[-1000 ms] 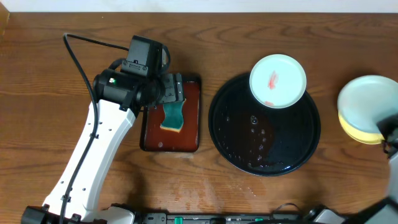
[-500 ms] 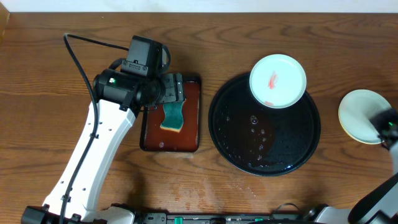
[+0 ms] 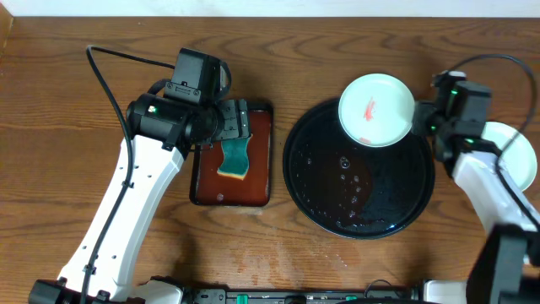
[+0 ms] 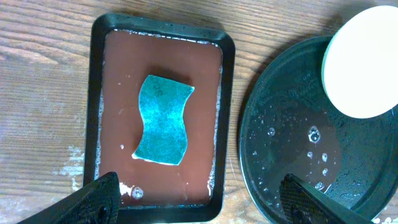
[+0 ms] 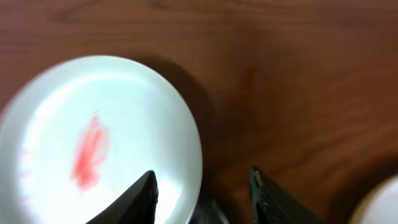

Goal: Clean dirty plates on tray and stack at the side
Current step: 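Set the pale green plate onto the yellow plate and release, then grasp the rim of the last pale green plate with right gripper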

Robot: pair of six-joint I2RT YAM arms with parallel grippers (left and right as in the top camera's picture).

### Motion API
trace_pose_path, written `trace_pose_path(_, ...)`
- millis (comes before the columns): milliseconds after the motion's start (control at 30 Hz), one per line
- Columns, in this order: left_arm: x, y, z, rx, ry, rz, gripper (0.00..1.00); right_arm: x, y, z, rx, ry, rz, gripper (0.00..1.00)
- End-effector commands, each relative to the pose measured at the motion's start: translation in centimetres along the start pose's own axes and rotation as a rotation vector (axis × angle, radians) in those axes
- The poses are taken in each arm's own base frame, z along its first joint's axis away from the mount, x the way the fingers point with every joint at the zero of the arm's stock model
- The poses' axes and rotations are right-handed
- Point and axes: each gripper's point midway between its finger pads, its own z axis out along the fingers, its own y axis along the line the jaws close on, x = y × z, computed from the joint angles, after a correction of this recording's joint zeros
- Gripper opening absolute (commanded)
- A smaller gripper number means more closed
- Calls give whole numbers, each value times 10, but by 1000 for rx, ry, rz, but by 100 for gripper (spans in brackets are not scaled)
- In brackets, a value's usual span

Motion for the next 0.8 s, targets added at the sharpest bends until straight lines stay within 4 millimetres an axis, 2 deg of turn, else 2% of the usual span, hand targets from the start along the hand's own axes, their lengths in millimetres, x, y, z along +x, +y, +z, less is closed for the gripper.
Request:
trace_pose_path(0, -1, -1, -3, 4, -6, -4, 82, 12, -10, 27, 79, 28, -87, 44)
trace_pose_path(167, -1, -1, -3, 4, -6, -4, 82, 34, -3, 55, 32, 65, -85, 44)
trace_pose_path(233, -1, -1, -3, 4, -6, -4, 82, 41, 5, 59, -13, 82, -83, 33)
trace_pose_path(333, -1, -1, -3, 4, -6, -4, 82, 43, 7, 59, -23, 89, -45, 1)
trace_pose_path(400, -1, -1, -3, 4, -6, -4, 82, 42, 7, 55, -21, 92, -13, 1)
trace_pose_path(567, -1, -1, -3, 4, -6, -4, 82, 39, 7, 28, -12, 126, 79, 1)
trace_pose_path(667, -1, -1, -3, 4, -6, -4, 82, 32, 8, -1, -14, 139, 129, 1)
trace_pose_path(767, -1, -1, -3, 4, -6, -4, 82, 38, 26, -35, -104, 200, 184, 1)
